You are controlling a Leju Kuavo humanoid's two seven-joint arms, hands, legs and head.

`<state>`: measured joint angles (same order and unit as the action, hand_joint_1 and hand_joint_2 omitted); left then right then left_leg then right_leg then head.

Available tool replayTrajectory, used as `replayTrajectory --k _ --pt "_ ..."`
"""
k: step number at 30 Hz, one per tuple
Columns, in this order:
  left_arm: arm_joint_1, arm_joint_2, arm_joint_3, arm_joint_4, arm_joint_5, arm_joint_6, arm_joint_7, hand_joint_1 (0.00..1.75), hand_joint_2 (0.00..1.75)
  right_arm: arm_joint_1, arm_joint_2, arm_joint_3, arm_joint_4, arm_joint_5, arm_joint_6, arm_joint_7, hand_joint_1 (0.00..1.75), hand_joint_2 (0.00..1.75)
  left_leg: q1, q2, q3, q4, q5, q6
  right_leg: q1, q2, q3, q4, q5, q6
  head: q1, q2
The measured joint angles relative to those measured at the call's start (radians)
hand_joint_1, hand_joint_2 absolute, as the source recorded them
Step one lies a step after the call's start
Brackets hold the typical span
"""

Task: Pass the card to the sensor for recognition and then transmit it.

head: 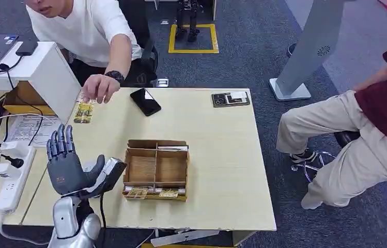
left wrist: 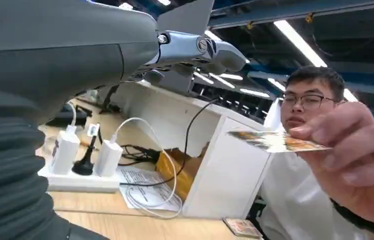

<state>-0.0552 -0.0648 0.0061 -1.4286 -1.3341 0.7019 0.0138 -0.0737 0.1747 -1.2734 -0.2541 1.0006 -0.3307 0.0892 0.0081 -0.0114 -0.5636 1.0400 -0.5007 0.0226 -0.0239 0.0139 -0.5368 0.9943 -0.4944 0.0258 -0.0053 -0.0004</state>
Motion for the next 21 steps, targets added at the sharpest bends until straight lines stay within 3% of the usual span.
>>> replayTrajectory --k 11,21 --pt "0.0 -0.01 0.0 0.007 0.012 0.0 -0.053 0.0 1.75 -0.002 -0.003 0.001 0.006 0.014 0.0 0.002 0.0 1.75 0.0 0.0 0.0 0.0 0.0 0.0 0.0 0.0 0.0 0.0 0.0 0.0 0.0 0.0" --pt "-0.012 -0.084 0.04 -0.03 -0.075 0.0 -0.115 0.0 1.75 -0.003 -0.008 0.008 0.009 0.032 0.0 0.008 0.0 1.75 0.0 0.0 0.0 0.0 0.0 0.0 0.0 0.0 0.0 0.0 0.0 0.0 0.0 0.0"
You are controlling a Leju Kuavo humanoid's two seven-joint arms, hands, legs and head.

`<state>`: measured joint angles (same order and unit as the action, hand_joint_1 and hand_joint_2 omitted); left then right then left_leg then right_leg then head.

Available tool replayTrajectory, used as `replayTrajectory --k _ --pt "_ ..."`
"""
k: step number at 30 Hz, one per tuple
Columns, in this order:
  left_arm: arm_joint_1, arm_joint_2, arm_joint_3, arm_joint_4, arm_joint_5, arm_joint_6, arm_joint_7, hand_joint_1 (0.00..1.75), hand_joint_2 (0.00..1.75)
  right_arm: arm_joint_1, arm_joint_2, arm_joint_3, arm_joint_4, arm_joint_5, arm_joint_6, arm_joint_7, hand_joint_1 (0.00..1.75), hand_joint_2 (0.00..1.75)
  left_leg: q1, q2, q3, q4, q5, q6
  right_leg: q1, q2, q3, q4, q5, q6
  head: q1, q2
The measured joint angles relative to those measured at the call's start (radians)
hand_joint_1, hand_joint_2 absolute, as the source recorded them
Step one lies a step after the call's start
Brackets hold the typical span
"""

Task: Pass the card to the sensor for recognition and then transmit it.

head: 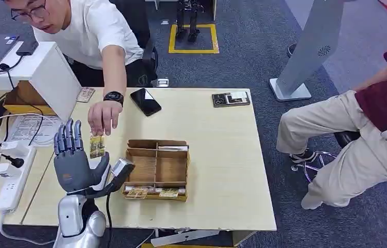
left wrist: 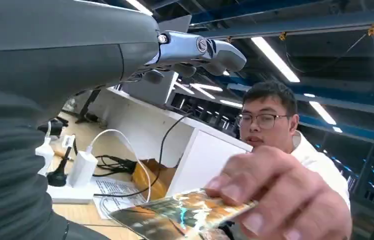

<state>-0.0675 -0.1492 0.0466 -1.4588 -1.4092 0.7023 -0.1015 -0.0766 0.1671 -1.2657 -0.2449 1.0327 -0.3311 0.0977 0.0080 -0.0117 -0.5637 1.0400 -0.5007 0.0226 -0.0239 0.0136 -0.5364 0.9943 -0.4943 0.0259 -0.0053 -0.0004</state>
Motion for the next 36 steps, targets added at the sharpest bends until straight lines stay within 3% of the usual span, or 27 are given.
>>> replayTrajectory --k 8,9,10,19,36 --pt "-0.005 -0.029 0.019 -0.013 0.006 0.0 -0.007 0.0 1.75 0.0 -0.002 0.0 0.0 0.0 0.0 0.001 0.0 1.75 0.0 0.0 0.0 0.0 0.0 0.0 0.0 0.0 0.0 0.0 0.0 0.0 0.0 0.0" --pt "-0.005 -0.03 0.021 -0.013 0.006 0.0 -0.007 1.59 1.75 0.0 -0.002 0.0 0.001 0.0 0.0 0.001 0.0 1.75 0.0 0.0 0.0 0.0 0.0 0.0 0.0 0.0 0.0 0.0 0.0 0.0 0.0 0.0" --pt "-0.005 -0.032 0.022 -0.013 0.007 0.0 -0.009 1.75 1.75 0.0 -0.003 0.0 0.001 0.0 0.0 0.002 0.0 1.75 0.0 0.0 0.0 0.0 0.0 0.0 0.0 0.0 0.0 0.0 0.0 0.0 0.0 0.0" --pt "-0.006 -0.064 0.06 -0.021 0.051 0.0 -0.122 1.75 1.75 -0.002 -0.005 0.005 0.003 0.003 0.0 0.0 0.0 1.75 0.0 0.0 0.0 0.0 0.0 0.0 0.0 0.0 0.0 0.0 0.0 0.0 0.001 0.0" --pt "-0.008 -0.084 0.086 -0.031 0.054 0.0 -0.129 1.75 1.75 -0.003 -0.007 0.008 0.005 0.004 0.0 0.0 0.0 1.75 0.0 0.0 0.0 0.0 0.0 0.0 0.0 0.0 0.0 0.0 0.0 0.0 0.0 0.0"
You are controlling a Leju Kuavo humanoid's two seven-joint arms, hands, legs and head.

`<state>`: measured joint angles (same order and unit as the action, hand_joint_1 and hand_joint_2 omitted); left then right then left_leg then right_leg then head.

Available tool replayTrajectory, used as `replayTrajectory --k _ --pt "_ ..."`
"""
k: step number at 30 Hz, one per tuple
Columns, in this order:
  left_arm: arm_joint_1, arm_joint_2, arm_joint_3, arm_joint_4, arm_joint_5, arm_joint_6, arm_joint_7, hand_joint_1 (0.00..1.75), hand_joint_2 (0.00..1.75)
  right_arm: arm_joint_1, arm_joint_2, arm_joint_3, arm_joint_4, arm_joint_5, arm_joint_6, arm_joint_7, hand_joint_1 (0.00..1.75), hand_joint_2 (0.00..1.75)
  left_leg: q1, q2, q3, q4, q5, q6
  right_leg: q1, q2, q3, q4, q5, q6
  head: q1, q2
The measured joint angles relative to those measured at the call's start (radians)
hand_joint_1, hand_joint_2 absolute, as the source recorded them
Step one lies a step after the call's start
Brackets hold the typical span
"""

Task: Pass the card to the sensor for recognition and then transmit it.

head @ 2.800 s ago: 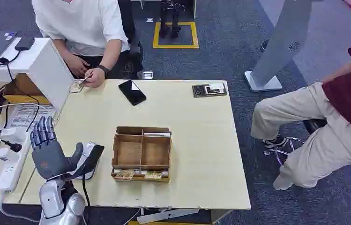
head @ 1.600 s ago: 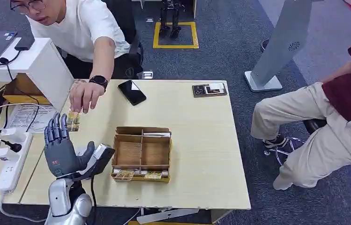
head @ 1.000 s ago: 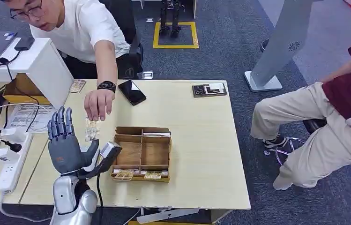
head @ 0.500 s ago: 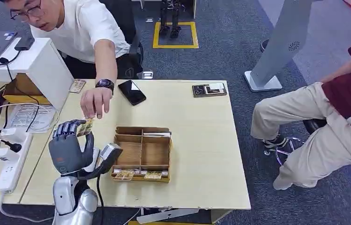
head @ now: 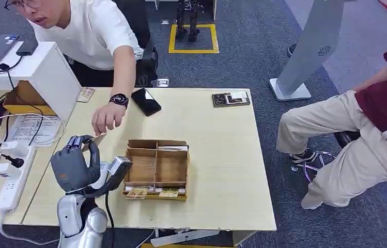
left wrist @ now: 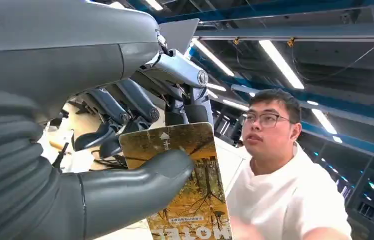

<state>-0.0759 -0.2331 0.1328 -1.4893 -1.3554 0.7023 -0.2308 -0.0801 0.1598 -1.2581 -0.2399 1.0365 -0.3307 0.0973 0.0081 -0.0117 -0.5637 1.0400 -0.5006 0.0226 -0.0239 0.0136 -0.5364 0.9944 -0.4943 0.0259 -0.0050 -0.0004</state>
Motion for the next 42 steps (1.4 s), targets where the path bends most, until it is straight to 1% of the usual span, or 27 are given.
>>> replayTrajectory --k 2,6,9,12,17,19,22,24,28,32,34,42 --pt "0.0 0.0 0.0 0.0 0.0 0.0 -0.004 1.75 1.75 0.0 0.0 0.0 0.0 0.0 0.0 0.0 0.0 1.75 0.0 0.0 0.0 0.0 0.0 0.0 0.0 0.0 0.0 0.0 0.0 0.0 0.0 0.0" --pt "0.0 -0.007 0.009 -0.003 0.01 0.0 -0.043 1.75 1.75 0.0 0.0 0.0 0.001 0.003 0.0 0.001 0.0 1.75 0.0 0.0 0.0 0.0 0.0 0.0 0.0 0.0 0.0 0.0 0.0 0.0 0.0 0.0" --pt "0.001 -0.011 0.026 -0.01 0.023 0.0 -0.097 1.75 1.75 0.0 0.0 0.0 0.001 0.003 0.0 0.001 0.0 1.75 0.0 0.0 0.0 0.0 0.0 0.0 0.0 0.0 0.0 0.0 0.0 0.0 0.0 0.0" --pt "0.003 -0.015 0.036 -0.016 0.03 0.0 -0.127 1.75 1.75 0.0 -0.001 0.0 0.002 0.002 0.0 0.0 0.0 1.75 0.0 0.0 0.0 0.0 0.0 0.0 0.0 0.0 0.0 0.0 0.0 0.0 0.0 0.0" --pt "0.006 -0.016 0.055 -0.017 0.015 0.0 -0.14 1.75 1.75 0.0 -0.002 0.0 0.002 0.003 0.0 0.0 0.0 1.75 0.0 0.0 0.0 0.0 0.0 0.0 0.0 0.0 0.0 0.0 0.0 0.0 0.0 0.0" --pt "0.007 -0.016 0.063 -0.017 -0.003 0.0 -0.129 1.75 1.75 -0.001 -0.002 0.0 0.002 0.004 0.0 0.0 0.0 1.75 0.0 0.0 0.0 0.0 0.0 0.0 0.0 0.0 0.0 0.0 0.0 0.0 0.0 0.0" --pt "0.008 -0.014 0.075 -0.017 -0.038 0.0 -0.085 1.75 1.75 0.0 -0.003 0.0 0.003 0.009 0.002 0.0 0.0 1.75 0.0 0.0 0.0 0.0 0.0 0.0 0.0 0.0 0.0 0.0 0.0 0.0 0.0 0.0" --pt "0.006 -0.01 0.085 -0.017 -0.042 0.0 -0.068 1.75 1.75 -0.001 -0.003 0.0 0.003 0.011 0.003 0.0 0.0 1.75 0.0 0.0 0.0 0.0 0.0 0.0 0.0 0.0 0.0 0.0 0.0 0.0 0.0 0.0" --pt "-0.012 -0.009 0.131 -0.016 -0.039 0.0 -0.052 1.75 1.75 -0.001 -0.003 0.002 0.003 0.011 0.003 0.0 0.0 1.75 0.0 0.0 0.0 0.0 0.0 0.0 0.0 0.0 0.0 0.0 0.0 0.0 0.0 0.0" --pt "-0.03 -0.003 0.186 -0.005 -0.048 0.0 0.009 1.75 1.75 -0.001 -0.003 0.002 0.003 0.011 0.002 0.0 0.0 1.75 0.0 0.0 0.0 0.0 0.0 0.0 0.0 0.0 0.0 0.0 0.0 0.0 0.0 0.0" --pt "-0.031 0.003 0.207 0.0 -0.048 0.0 0.029 1.75 1.75 -0.001 -0.003 0.002 0.004 0.01 0.0 0.001 0.0 1.75 0.0 0.0 0.0 0.0 0.0 0.0 0.0 0.0 0.0 0.0 0.0 0.0 0.0 0.0" --pt "-0.031 0.021 0.26 0.021 -0.045 0.0 0.049 1.75 1.75 -0.001 -0.003 0.002 0.007 0.007 0.0 0.007 0.0 1.75 0.0 0.0 0.0 0.0 0.0 0.0 0.0 0.0 0.0 0.0 0.0 0.0 0.0 0.0"
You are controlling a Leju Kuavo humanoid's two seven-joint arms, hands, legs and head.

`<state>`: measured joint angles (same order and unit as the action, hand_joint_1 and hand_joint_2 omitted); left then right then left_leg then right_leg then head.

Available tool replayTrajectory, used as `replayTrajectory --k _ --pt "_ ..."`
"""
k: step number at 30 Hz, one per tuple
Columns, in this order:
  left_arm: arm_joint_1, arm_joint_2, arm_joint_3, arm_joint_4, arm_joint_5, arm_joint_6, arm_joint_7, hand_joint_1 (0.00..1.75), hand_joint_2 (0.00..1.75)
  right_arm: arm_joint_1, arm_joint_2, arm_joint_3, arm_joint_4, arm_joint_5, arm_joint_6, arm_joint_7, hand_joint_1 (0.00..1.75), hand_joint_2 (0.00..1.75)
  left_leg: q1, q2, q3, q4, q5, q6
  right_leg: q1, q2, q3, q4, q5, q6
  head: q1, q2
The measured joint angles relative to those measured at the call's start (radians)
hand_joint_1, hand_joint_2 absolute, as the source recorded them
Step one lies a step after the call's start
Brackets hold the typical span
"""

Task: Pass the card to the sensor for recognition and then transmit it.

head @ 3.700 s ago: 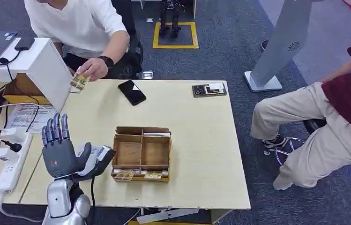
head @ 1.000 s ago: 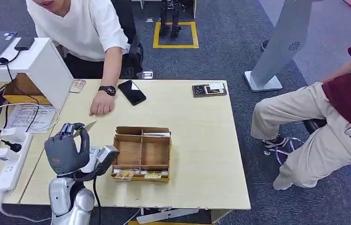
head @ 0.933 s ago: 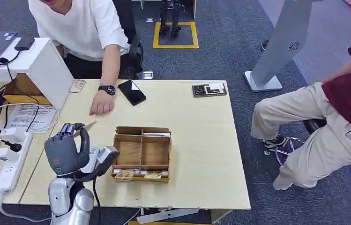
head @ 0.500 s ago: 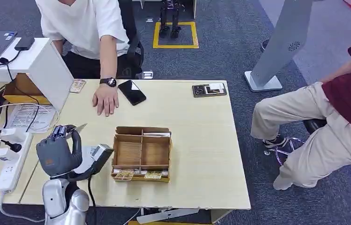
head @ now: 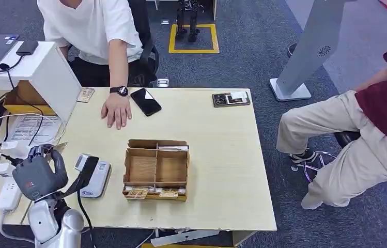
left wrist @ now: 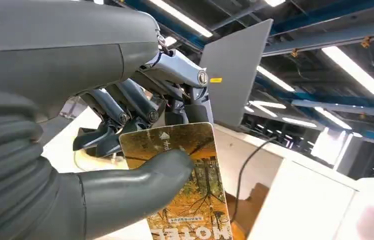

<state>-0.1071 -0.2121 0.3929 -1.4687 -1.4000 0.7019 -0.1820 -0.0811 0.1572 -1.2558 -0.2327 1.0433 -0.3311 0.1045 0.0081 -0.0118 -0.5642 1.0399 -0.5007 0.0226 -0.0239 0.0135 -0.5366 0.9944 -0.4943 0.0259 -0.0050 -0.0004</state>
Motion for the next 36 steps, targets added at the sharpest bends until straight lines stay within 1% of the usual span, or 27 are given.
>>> replayTrajectory --k 5,16,22,24,26,27,30,31,32,36 --pt "0.0 0.005 0.015 0.006 0.0 0.0 0.001 1.75 1.75 0.0 0.0 0.0 0.0 0.0 0.0 0.0 0.0 1.75 0.0 0.0 0.0 0.0 0.0 0.0 0.0 0.0 0.0 0.0 0.0 0.0 0.0 0.0" --pt "0.0 0.007 0.018 0.007 -0.002 0.0 0.005 1.75 1.75 0.0 0.0 0.0 0.0 0.0 0.0 0.0 0.0 1.75 0.0 0.0 0.0 0.0 0.0 0.0 0.0 0.0 0.0 0.0 0.0 0.0 0.0 0.0" --pt "0.016 0.027 0.018 0.028 -0.024 0.0 0.082 1.75 1.75 0.0 0.0 0.0 0.0 -0.008 0.001 0.0 0.0 1.75 0.0 0.0 0.0 0.0 0.0 0.0 0.0 0.0 0.0 0.0 0.0 0.0 0.0 0.0" --pt "0.023 0.049 0.016 0.05 -0.009 0.0 0.103 1.75 1.75 0.0 0.0 0.0 0.0 -0.011 0.0 0.0 0.0 1.75 0.0 0.0 0.0 0.0 0.0 0.0 0.0 0.0 -0.001 0.0 0.0 0.0 0.0 0.0" --pt "0.034 0.066 0.006 0.079 -0.034 0.0 0.144 1.75 1.75 0.0 0.0 0.0 0.001 -0.015 0.0 0.0 0.0 1.75 0.0 0.0 0.0 0.0 0.0 0.0 0.0 0.0 -0.001 0.0 0.0 0.0 -0.001 0.0" --pt "0.037 0.072 0.0 0.1 -0.053 0.0 0.174 1.75 1.75 0.0 0.0 0.0 0.001 -0.017 0.0 0.0 0.0 1.75 0.0 0.0 0.0 0.0 0.0 0.0 0.0 0.0 -0.001 0.0 0.0 0.0 -0.002 0.0" --pt "0.043 0.098 -0.039 0.227 -0.102 0.0 0.276 1.75 1.75 -0.001 0.0 0.0 0.001 -0.018 0.001 0.0 0.0 1.75 0.0 0.0 0.0 0.0 0.0 0.0 0.0 0.0 0.0 0.0 0.0 0.0 -0.001 0.0" --pt "0.051 0.106 -0.052 0.259 -0.102 0.0 0.293 1.75 1.75 -0.001 0.0 0.0 0.001 -0.018 0.0 -0.001 0.0 1.75 0.0 0.001 0.0 0.0 0.0 0.0 0.0 0.002 -0.001 0.0 0.0 0.0 -0.001 0.0" --pt "0.058 0.108 -0.062 0.282 -0.102 0.0 0.3 1.75 1.75 0.0 0.0 0.0 0.001 -0.018 0.0 -0.003 0.0 1.75 0.0 0.002 0.0 0.0 0.0 0.0 0.0 0.002 -0.001 0.0 0.0 0.0 -0.001 0.0" --pt "0.059 0.144 -0.104 0.378 -0.098 0.001 0.332 1.75 1.75 0.0 0.0 0.0 0.001 -0.019 0.0 -0.008 0.0 1.75 0.0 0.0 0.0 0.0 0.0 0.0 0.0 0.001 -0.001 0.0 0.0 0.0 0.0 0.0"
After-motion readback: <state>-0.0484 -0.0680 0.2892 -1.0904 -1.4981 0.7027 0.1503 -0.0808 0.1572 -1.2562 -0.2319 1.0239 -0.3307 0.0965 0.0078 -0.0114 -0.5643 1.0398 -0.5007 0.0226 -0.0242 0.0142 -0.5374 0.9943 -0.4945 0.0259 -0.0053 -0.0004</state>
